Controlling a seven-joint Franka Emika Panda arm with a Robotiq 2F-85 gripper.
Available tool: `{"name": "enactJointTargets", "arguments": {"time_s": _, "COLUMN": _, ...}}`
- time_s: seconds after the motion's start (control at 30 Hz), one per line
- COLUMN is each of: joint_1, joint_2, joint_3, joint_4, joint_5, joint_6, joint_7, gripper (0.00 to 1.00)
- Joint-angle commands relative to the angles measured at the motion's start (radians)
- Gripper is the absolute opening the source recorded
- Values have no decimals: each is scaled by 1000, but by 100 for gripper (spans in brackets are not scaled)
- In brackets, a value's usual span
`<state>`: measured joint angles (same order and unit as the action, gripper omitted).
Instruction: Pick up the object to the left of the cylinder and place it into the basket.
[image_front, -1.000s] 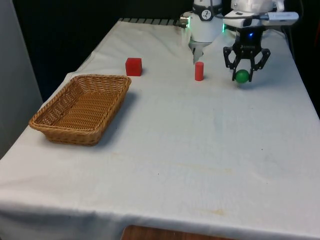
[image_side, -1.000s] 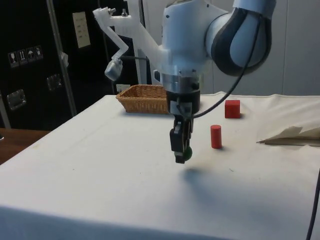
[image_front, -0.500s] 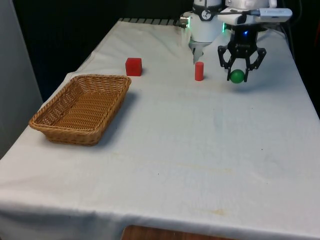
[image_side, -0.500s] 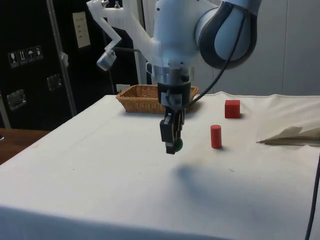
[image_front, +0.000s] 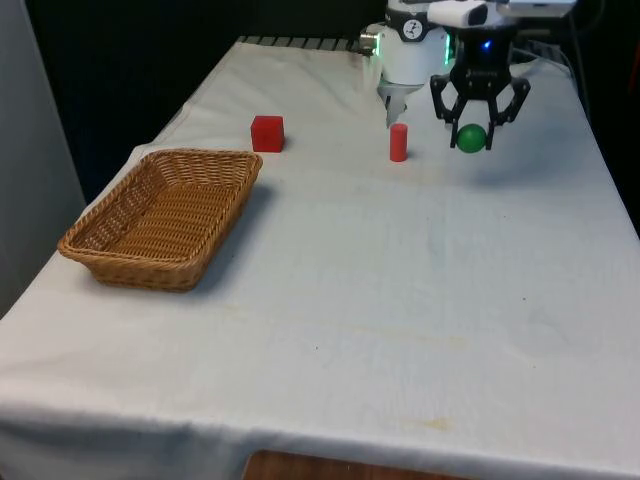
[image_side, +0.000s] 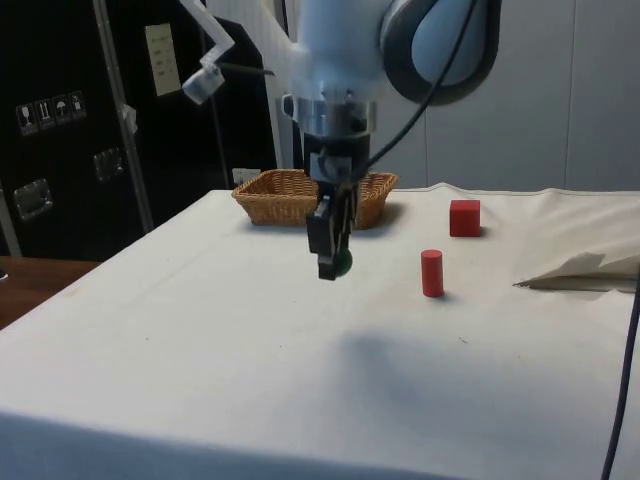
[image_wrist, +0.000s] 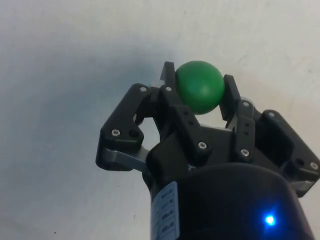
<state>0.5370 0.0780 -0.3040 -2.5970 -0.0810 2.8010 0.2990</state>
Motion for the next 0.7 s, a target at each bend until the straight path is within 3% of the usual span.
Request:
{"name": "enactJointTargets", "arguments": {"time_s": 0.0, "joint_1": -2, "joint_2": -7, "joint_3": -4, "joint_4": 4, "joint_5": -6, "joint_6": -12, "joint_7": -1, "gripper": 0}}
{"name": "enactJointTargets", "arguments": {"time_s": 0.27, "joint_1": -5, "joint_2": -33, "joint_3": -13, "joint_4": 24, "joint_5": 0, "joint_6": -43, "joint_7": -16, "gripper": 0}}
{"name": "enactJointTargets", "arguments": {"time_s": 0.67, "joint_1": -14, "joint_2": -60, "joint_3": -54, "joint_4": 81, "joint_5": 2, "joint_6": -110, "joint_7": -61, "gripper": 0}}
